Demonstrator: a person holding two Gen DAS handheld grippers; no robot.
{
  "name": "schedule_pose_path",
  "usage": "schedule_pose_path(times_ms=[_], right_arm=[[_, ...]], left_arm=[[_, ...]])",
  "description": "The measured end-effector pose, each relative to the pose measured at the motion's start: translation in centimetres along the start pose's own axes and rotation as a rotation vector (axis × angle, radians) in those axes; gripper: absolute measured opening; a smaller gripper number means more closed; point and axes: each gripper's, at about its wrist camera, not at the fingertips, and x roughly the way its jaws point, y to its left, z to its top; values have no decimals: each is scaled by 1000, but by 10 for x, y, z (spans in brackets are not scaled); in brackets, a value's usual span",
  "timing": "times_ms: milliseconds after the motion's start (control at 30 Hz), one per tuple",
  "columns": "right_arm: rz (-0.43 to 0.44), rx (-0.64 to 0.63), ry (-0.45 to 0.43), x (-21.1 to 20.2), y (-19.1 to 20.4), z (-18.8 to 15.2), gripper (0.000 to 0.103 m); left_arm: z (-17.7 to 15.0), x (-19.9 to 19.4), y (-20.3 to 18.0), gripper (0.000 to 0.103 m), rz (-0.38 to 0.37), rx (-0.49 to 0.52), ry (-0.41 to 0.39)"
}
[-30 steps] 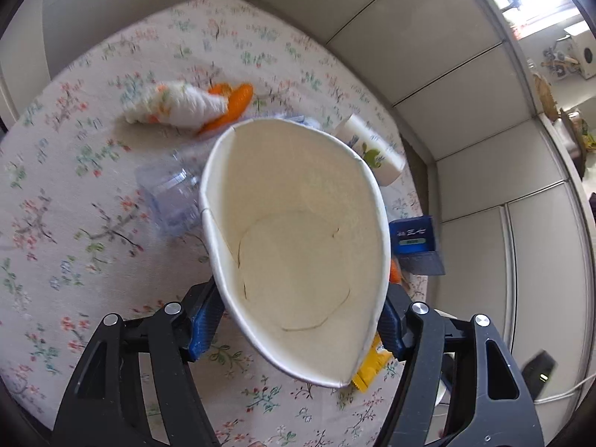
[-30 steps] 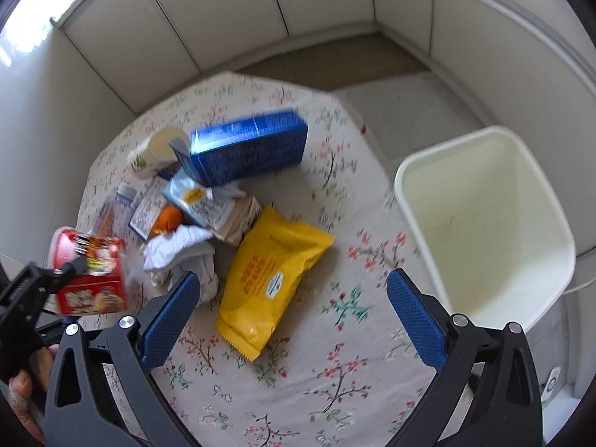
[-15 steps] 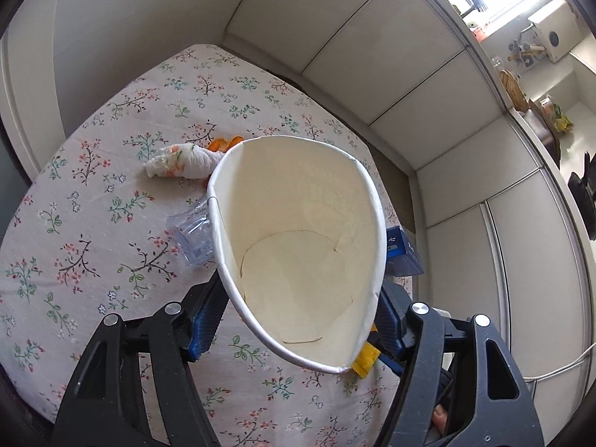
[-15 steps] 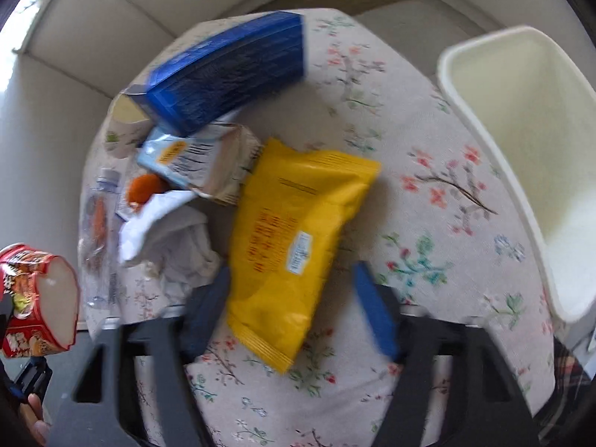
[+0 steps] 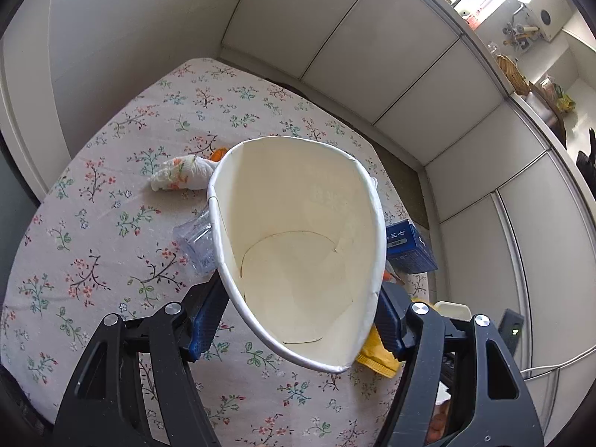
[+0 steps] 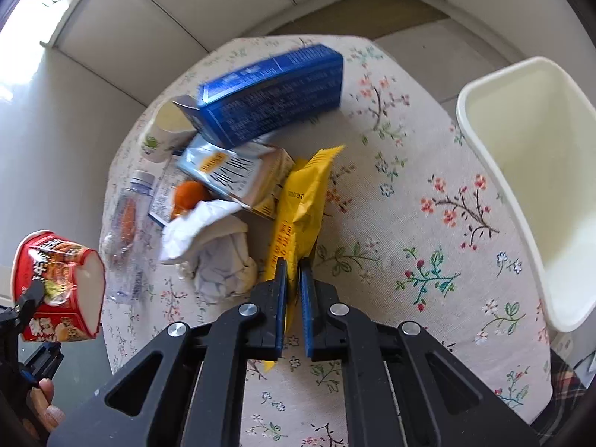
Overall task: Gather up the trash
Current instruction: 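Carry the yellow wrapper over the white bin and open the right tool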
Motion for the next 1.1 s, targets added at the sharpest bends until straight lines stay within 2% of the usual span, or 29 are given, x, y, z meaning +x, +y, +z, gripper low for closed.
schedule_pose_path(times_ms=[333,700,900,1100], right_arm=[[-3,-142,-148,-36,22,2,6],[-83,-301,-404,-92,34,4,6],[-130,-323,-491,-115,27,3,6],[-196,-301,-568,-142,5,5,6]], left_arm=[[-1,-2,-7,66,9,30,-26],[-10,-9,-44,66,-5,145,-102],[-16,-9,-62,65,-24,199,-126],[-23,-7,-79,65,-47,231,-134]])
